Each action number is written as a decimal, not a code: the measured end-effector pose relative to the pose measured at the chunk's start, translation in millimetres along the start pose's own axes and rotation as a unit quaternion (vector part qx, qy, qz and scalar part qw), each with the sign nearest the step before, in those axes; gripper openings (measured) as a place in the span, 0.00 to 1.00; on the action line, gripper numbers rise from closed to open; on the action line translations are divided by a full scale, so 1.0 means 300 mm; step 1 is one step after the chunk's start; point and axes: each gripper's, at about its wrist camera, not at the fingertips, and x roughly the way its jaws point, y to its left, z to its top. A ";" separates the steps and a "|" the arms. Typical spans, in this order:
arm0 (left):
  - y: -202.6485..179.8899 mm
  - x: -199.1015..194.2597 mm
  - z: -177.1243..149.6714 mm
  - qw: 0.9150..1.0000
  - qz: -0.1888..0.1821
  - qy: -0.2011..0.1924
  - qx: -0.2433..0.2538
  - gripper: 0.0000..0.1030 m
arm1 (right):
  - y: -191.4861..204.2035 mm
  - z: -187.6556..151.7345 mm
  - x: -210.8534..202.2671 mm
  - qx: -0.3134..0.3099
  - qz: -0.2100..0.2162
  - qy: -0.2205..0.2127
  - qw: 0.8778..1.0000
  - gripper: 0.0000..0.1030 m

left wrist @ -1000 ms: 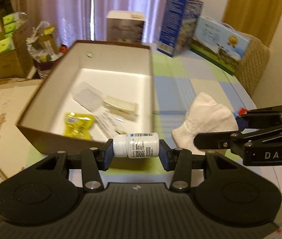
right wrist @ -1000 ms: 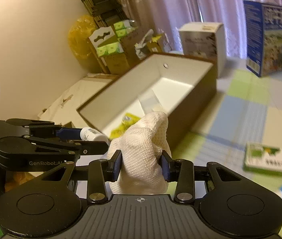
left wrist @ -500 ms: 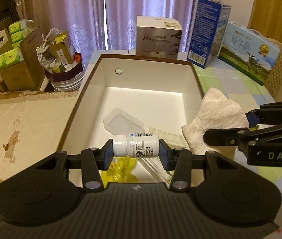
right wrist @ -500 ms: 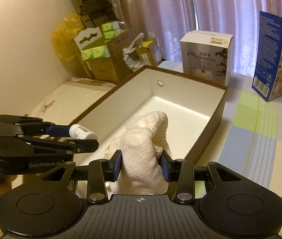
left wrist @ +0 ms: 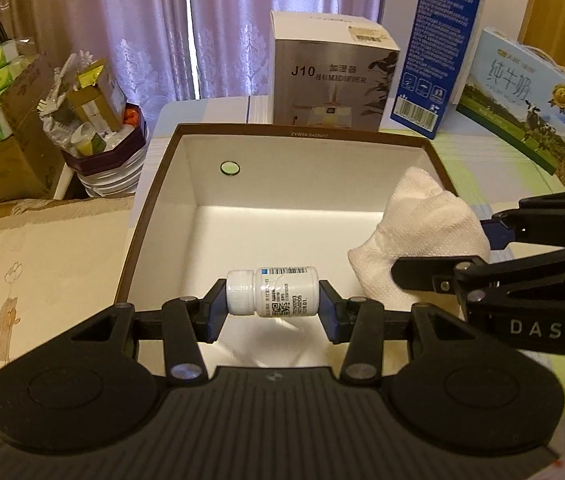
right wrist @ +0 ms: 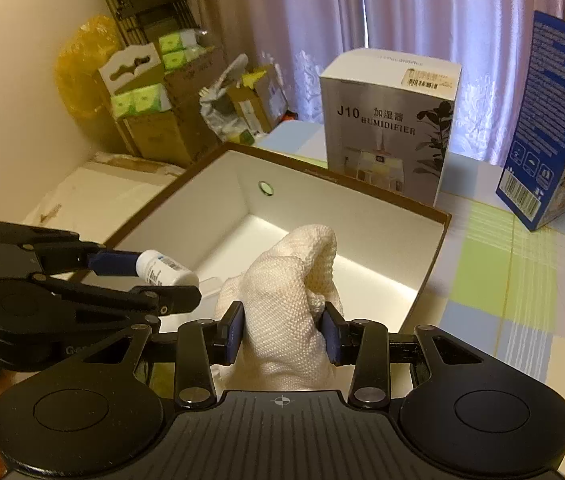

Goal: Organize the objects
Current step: 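Open both grippers to drop the pill bottle and white cloth into the box, then move both tools back toward the remaining items on the table, then grasp the brown scrunchie with the right gripper, then lift the brown scrunchie with the right gripper while the left gripper grasps the green medicine box, then carry the green medicine box and brown scrunchie with both grippers over the brown box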

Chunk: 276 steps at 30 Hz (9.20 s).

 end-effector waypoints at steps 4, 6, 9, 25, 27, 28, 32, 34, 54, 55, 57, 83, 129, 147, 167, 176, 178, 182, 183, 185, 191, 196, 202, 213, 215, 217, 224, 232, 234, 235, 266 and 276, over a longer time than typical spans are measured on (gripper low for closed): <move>0.016 0.068 0.039 1.000 -0.001 0.004 0.003 0.40 | -0.027 0.020 0.054 -0.007 -0.026 -0.005 1.000 0.42; 0.020 0.093 0.053 1.000 -0.002 0.004 0.005 0.40 | -0.035 0.023 0.069 -0.016 -0.037 -0.004 0.999 0.46; 0.021 0.127 0.072 1.000 -0.006 0.006 0.009 0.40 | -0.056 0.026 0.079 -0.018 -0.043 -0.006 0.999 0.49; -0.031 0.227 0.135 0.999 -0.019 0.017 0.039 0.60 | -0.081 0.023 0.054 -0.015 -0.043 -0.010 0.999 0.53; -0.029 0.217 0.132 0.999 -0.013 0.016 0.035 0.64 | -0.078 0.018 0.043 -0.017 -0.043 -0.012 0.999 0.54; -0.027 0.211 0.130 0.999 -0.012 0.017 0.034 0.65 | -0.075 0.016 0.037 -0.017 -0.043 -0.013 0.999 0.55; -0.020 0.182 0.122 0.999 -0.002 0.025 0.026 0.73 | -0.057 0.009 0.009 -0.023 -0.043 -0.017 0.999 0.57; -0.020 0.161 0.115 0.999 0.002 0.028 0.026 0.76 | -0.044 0.002 -0.010 -0.028 -0.040 -0.018 0.999 0.57; -0.064 -0.205 -0.085 1.000 0.020 0.010 -0.008 0.85 | 0.083 -0.165 -0.294 -0.009 0.006 -0.025 1.000 0.59; -0.071 -0.223 -0.099 1.000 0.021 0.010 -0.007 0.85 | 0.086 -0.175 -0.310 -0.007 0.006 -0.026 1.000 0.59; -0.084 -0.257 -0.127 1.000 0.023 0.010 -0.007 0.85 | 0.094 -0.193 -0.339 -0.002 0.007 -0.029 1.000 0.59; -0.282 -0.510 -0.395 0.999 0.006 0.007 -0.046 0.85 | 0.073 -0.463 -0.627 0.051 0.010 -0.028 0.998 0.59; -0.922 -0.348 -0.486 0.996 -0.057 0.070 0.028 0.85 | -0.504 -0.894 -0.913 0.154 -0.066 0.061 0.984 0.71; -0.989 -0.219 -0.462 0.994 -0.062 0.072 0.048 0.85 | -0.738 -0.970 -0.907 0.195 -0.148 0.023 0.969 0.71; -1.014 -0.003 -0.359 0.988 -0.064 0.064 0.125 0.85 | -0.894 -0.951 -0.747 0.152 -0.167 0.035 0.974 0.24; -1.077 0.126 -0.251 0.972 -0.085 0.050 0.212 0.90 | -0.926 -0.952 -0.751 0.181 -0.159 0.032 0.970 0.23; -1.089 0.158 -0.226 0.967 -0.090 0.049 0.231 0.90 | -0.929 -0.952 -0.755 0.187 -0.157 0.030 0.969 0.23; -1.120 0.213 -0.186 0.956 -0.112 0.047 0.267 0.90 | -0.939 -0.953 -0.757 0.203 -0.154 0.027 0.967 0.23; -1.128 0.228 -0.179 0.954 -0.118 0.049 0.272 0.90 | -0.941 -0.954 -0.758 0.207 -0.154 0.026 0.966 0.23; -1.145 0.264 -0.167 0.948 -0.136 0.059 0.282 0.90 | -0.945 -0.955 -0.759 0.215 -0.153 0.024 0.964 0.23; -1.183 0.323 -0.164 0.936 -0.160 0.080 0.303 0.82 | -0.945 -0.958 -0.760 0.219 -0.153 0.024 0.963 0.23; -1.163 0.313 -0.184 0.940 -0.160 0.084 0.290 0.68 | -0.945 -0.954 -0.755 0.220 -0.154 0.029 0.963 0.23; -1.070 0.256 -0.226 0.965 -0.118 0.086 0.218 0.50 | -0.943 -0.954 -0.755 0.221 -0.153 0.029 0.963 0.23; -0.951 0.173 -0.319 0.981 -0.092 0.131 0.112 0.50 | -0.933 -0.954 -0.757 0.216 -0.151 0.032 0.964 0.23; -0.957 0.180 -0.307 0.981 -0.091 0.129 0.108 0.50 | -0.929 -0.952 -0.757 0.213 -0.151 0.034 0.965 0.23; -0.971 0.193 -0.293 0.981 -0.090 0.126 0.113 0.54 | -0.923 -0.953 -0.758 0.212 -0.150 0.036 0.965 0.23; -1.009 0.250 -0.273 0.980 -0.078 0.137 0.118 0.56 | -0.890 -0.975 -0.772 0.211 -0.143 0.039 0.966 0.23; -1.002 0.203 -0.328 0.982 -0.070 0.132 0.114 0.50 | -0.836 -1.001 -0.787 0.205 -0.132 0.043 0.969 0.23; -0.998 0.178 -0.355 0.982 -0.069 0.133 0.111 0.50 | -0.816 -1.006 -0.786 0.202 -0.126 0.045 0.970 0.23; -0.995 0.164 -0.371 0.983 -0.069 0.134 0.109 0.50 | -0.807 -1.007 -0.786 0.201 -0.123 0.046 0.971 0.23; -0.790 -0.251 -0.590 0.991 -0.078 0.103 0.014 0.50 | -0.353 -0.892 -0.712 0.098 0.020 0.053 0.994 0.23; -0.664 -0.363 -0.592 0.994 -0.069 0.077 -0.024 0.50 | -0.237 -0.814 -0.690 0.068 0.057 0.047 0.995 0.23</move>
